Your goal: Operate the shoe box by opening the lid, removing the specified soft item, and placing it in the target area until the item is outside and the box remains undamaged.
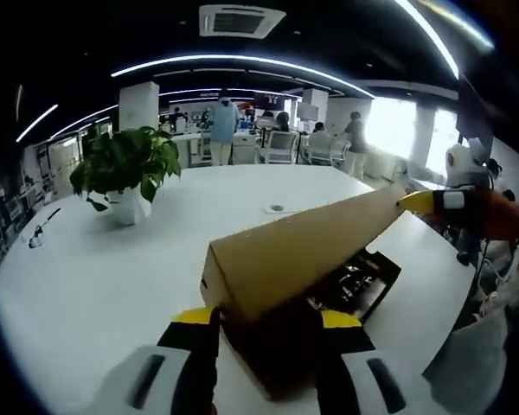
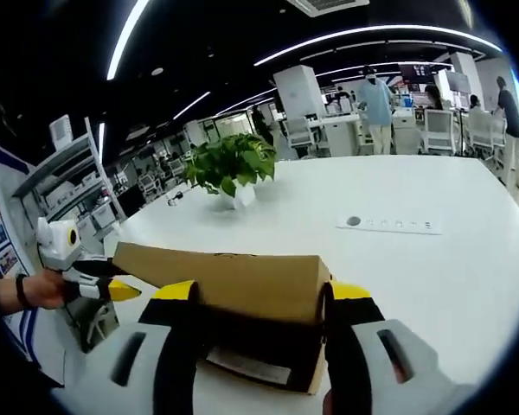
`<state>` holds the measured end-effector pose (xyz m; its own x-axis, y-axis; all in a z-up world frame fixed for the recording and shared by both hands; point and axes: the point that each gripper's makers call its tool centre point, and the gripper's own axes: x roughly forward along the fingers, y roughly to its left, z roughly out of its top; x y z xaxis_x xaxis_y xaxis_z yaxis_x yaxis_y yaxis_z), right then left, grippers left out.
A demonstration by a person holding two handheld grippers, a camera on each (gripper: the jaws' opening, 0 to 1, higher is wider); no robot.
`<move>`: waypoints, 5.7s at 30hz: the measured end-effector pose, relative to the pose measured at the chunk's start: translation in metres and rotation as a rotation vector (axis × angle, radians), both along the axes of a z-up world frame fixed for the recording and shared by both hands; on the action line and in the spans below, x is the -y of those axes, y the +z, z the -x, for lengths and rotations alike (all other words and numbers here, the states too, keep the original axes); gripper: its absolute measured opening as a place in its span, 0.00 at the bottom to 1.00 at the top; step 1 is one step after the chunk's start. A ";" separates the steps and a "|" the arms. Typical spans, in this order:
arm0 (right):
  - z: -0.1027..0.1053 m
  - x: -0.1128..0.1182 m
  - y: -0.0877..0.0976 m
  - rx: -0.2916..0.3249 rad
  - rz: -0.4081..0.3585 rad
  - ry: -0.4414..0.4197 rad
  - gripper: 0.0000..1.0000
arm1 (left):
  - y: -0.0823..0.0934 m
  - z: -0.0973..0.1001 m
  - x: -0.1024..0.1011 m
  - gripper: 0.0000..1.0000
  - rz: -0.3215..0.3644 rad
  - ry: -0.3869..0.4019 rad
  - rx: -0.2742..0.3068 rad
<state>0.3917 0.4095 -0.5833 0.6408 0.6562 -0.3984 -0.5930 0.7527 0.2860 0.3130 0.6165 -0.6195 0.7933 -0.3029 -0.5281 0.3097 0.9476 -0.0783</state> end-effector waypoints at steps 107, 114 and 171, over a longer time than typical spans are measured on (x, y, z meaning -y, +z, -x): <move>-0.093 0.014 -0.005 0.196 0.247 -0.044 0.02 | 0.014 -0.072 -0.048 0.07 -0.112 0.200 0.068; -0.098 0.013 -0.007 0.178 0.231 -0.049 0.02 | 0.013 -0.079 -0.051 0.05 -0.108 0.210 0.066; -0.129 0.013 -0.066 0.034 0.296 -0.009 0.07 | -0.021 -0.105 -0.064 0.02 -0.077 0.253 -0.027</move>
<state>0.5204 0.3964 -0.6491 0.6621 0.5090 -0.5500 -0.5918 0.8054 0.0330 0.4182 0.6800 -0.6405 0.8240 -0.0549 -0.5639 0.0613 0.9981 -0.0076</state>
